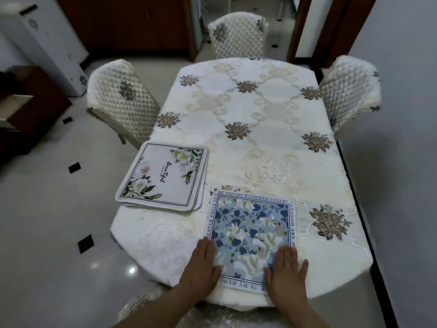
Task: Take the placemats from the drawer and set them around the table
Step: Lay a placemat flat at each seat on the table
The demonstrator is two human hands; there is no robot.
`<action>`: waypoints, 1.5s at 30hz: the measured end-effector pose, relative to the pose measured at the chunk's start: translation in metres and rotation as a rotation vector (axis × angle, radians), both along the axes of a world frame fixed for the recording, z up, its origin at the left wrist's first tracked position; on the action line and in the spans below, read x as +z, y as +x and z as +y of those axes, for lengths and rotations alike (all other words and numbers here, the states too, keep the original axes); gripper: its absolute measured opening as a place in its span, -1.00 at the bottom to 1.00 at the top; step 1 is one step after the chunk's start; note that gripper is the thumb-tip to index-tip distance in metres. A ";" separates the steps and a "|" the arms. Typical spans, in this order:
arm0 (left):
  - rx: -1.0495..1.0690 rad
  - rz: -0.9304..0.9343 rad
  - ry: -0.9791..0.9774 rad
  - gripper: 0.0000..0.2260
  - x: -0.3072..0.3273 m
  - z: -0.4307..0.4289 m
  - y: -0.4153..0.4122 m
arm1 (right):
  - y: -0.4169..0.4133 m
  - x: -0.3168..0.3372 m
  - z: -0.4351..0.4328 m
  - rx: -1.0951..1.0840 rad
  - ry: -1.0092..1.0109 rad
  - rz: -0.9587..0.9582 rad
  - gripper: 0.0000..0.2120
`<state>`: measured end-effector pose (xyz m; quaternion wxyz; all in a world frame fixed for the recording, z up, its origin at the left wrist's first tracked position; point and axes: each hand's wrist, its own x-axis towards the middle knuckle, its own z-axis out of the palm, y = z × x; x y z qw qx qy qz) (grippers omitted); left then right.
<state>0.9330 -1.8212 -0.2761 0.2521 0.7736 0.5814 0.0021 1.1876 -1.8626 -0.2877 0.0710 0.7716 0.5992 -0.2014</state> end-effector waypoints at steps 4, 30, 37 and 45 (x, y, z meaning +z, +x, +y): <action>0.113 -0.203 -0.043 -0.25 0.008 -0.005 -0.052 | -0.067 0.011 0.003 0.037 -0.008 -0.020 -0.36; -0.018 -0.228 -0.096 -0.88 0.116 0.262 -0.391 | -0.413 0.089 0.115 -0.648 0.008 0.375 -0.80; -0.345 -0.077 0.045 -0.79 0.108 0.385 -0.304 | -0.413 0.054 0.206 -1.199 0.195 0.766 -0.82; -0.597 0.259 0.011 -0.80 0.055 0.489 -0.235 | -0.430 0.035 0.250 -1.717 0.299 0.832 -0.81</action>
